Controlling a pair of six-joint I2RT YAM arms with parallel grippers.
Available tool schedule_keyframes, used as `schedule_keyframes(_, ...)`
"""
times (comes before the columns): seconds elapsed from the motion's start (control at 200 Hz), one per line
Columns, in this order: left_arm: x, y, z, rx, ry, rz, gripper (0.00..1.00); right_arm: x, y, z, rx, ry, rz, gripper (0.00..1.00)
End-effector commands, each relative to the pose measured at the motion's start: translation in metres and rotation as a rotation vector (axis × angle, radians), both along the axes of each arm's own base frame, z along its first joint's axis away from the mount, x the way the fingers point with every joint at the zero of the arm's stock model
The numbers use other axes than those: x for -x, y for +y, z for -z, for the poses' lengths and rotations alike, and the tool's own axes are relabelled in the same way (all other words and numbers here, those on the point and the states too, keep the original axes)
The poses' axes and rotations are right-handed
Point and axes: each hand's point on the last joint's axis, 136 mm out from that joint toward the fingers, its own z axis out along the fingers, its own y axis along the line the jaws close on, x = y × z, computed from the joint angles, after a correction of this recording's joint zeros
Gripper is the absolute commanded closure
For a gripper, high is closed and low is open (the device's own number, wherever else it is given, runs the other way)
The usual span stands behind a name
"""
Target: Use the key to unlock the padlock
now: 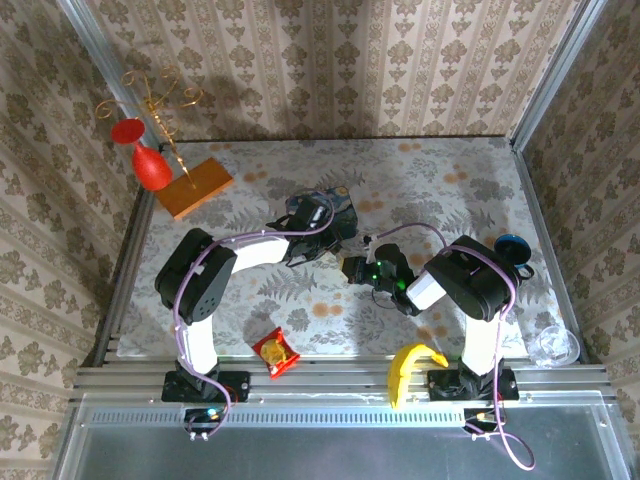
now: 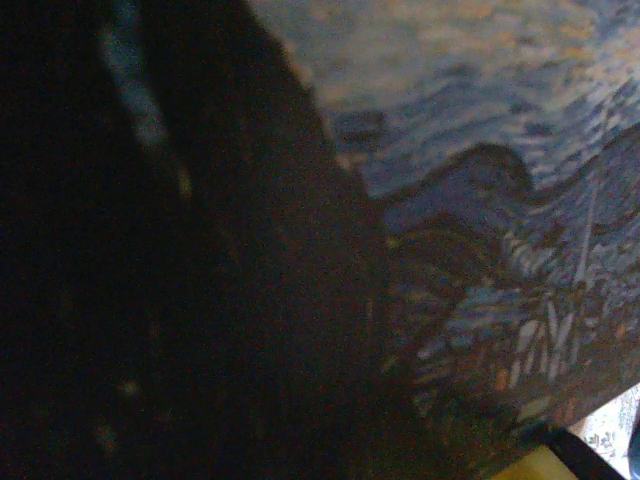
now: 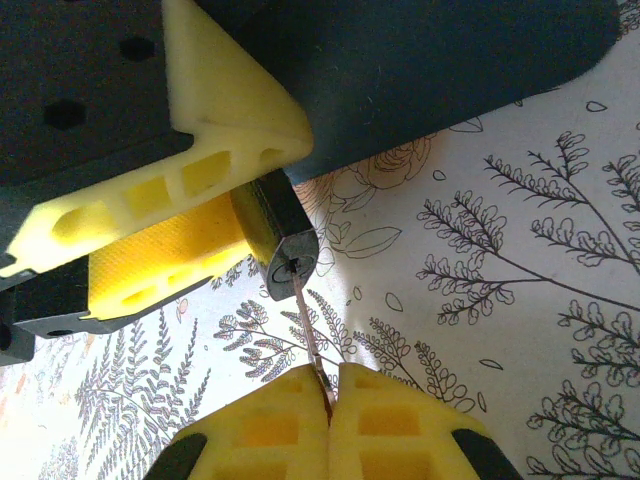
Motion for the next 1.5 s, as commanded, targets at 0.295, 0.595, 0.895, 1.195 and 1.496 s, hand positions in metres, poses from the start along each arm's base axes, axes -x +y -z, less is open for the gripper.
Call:
schedule_keyframes(0.295,0.012,-0.006,0.007,0.046,0.065,-0.004,1.0,0.005,-0.003,0.018,0.051,0.019,0.005,1.0)
schedule_keyframes(0.595,0.011,-0.011,0.001,0.06,0.058,0.014,1.0,0.005,-0.004,0.022,0.061,0.024,0.01,1.0)
schedule_keyframes(0.895,0.031,-0.023,0.001,0.107,0.116,0.108,1.0,-0.017,0.008,0.003,0.036,-0.016,-0.001,1.0)
schedule_keyframes(1.195,0.046,-0.034,-0.008,0.154,0.163,0.197,1.0,-0.038,0.016,-0.026,-0.055,-0.087,-0.087,1.0)
schedule_keyframes(1.496,0.053,-0.035,-0.003,0.175,0.214,0.179,1.0,-0.039,0.014,-0.023,-0.077,-0.133,-0.198,1.0)
